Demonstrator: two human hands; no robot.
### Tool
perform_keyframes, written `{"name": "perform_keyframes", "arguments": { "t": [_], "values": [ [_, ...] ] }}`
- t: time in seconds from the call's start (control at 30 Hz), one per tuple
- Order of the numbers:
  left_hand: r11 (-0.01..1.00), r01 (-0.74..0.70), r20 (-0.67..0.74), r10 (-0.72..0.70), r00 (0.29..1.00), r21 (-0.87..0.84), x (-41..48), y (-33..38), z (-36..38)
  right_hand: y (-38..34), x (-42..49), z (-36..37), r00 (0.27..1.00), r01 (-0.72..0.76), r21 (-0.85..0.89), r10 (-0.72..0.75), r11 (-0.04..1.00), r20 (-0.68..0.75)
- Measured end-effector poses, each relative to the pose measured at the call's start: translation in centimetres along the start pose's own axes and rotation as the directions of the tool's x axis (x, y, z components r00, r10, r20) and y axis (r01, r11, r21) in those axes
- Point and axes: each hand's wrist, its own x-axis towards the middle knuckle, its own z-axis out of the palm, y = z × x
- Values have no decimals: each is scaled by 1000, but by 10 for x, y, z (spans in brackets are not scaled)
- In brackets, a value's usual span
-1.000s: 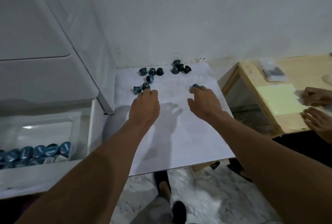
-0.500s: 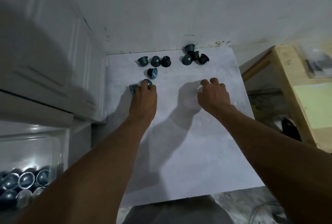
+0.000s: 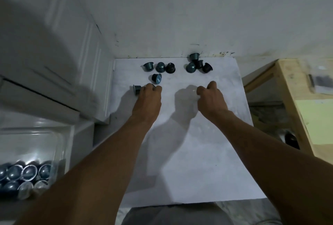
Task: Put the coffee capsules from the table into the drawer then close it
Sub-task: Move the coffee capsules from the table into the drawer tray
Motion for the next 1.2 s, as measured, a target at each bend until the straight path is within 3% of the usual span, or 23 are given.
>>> {"name": "perform_keyframes", "arguments": {
  "t": [0.13,0.4,0.57,0.73,0.87,1.2],
  "values": [
    [993,18,-104,-30,994,-114,-19,19,-24,-3,-16,-21,997,65,32,-63,997,-48],
    [934,120,-277,-220,935,-336,-97,60,-56,-4,-78,-51,964,256,212,-233,943,-131],
    [893,129,-416,-324,850,-432,-169,83,-69,-10,-133,-58,901,422,221,-379,879,-212],
    [823,201,-399,-452,798,-532,-243,86,-79,-28,-188,-56,839,539,208,-499,817,-216],
    [770,249,-428,-556,712,-587,-292,71,-91,-61,-222,-58,775,630,184,-594,755,-216],
    [694,397,-396,-690,606,-601,-380,-30,-132,-201,-280,-46,637,770,178,-724,612,-265]
  ]
}}
